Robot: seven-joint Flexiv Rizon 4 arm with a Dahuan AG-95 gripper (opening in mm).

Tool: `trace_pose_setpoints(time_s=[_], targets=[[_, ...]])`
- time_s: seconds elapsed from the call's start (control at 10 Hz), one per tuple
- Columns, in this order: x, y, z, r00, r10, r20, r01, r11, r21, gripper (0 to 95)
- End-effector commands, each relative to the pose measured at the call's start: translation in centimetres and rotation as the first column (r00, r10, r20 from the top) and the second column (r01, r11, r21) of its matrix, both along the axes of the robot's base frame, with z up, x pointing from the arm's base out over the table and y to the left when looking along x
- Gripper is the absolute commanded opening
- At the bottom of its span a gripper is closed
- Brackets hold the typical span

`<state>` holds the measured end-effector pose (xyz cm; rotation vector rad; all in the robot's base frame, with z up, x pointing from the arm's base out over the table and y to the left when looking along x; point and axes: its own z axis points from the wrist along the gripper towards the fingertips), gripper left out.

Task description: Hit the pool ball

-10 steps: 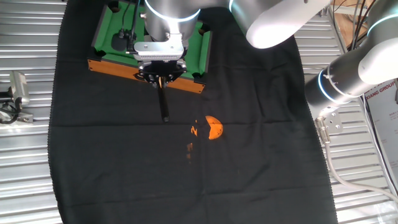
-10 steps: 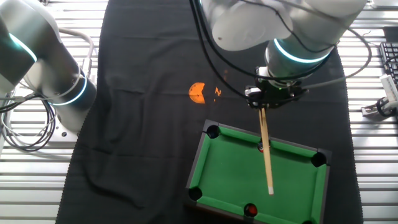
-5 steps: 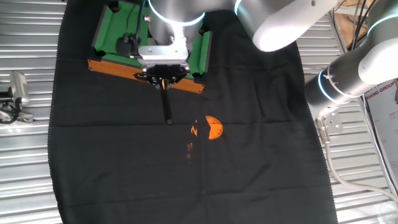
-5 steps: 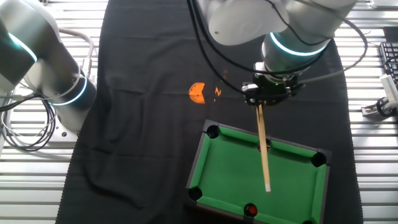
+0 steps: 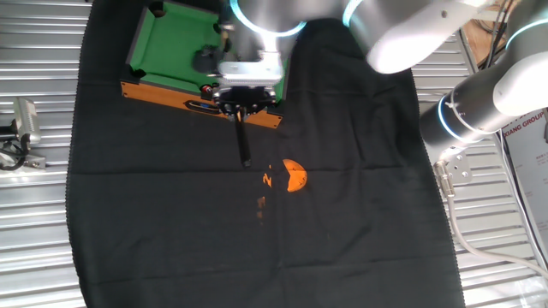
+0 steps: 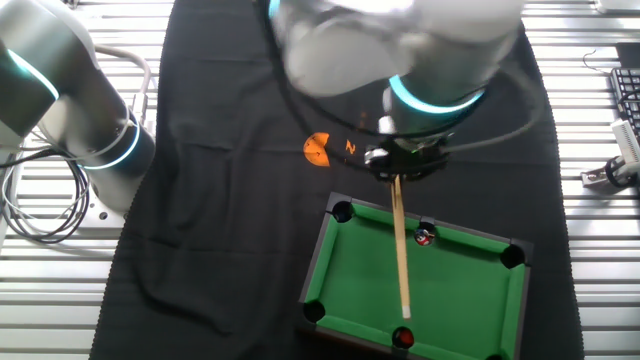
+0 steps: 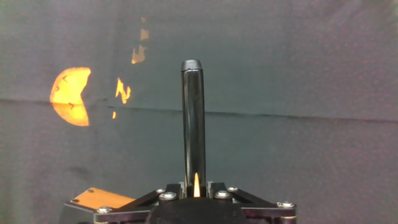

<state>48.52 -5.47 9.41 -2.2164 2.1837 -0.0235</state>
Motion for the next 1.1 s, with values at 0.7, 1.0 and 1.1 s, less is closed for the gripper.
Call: trace_pose_setpoints(time_s=[0.7,1.0,1.1], targets=[[0.38,0.25,0.16,1.0,-0.014,0.005,0.014,0.998,0.066,0.0],[0.38,0.25,0.16,1.0,-0.013,0.009,0.013,0.997,0.07,0.0],[0.38,0.25,0.16,1.0,-0.014,0.009,0.013,0.997,0.07,0.0]])
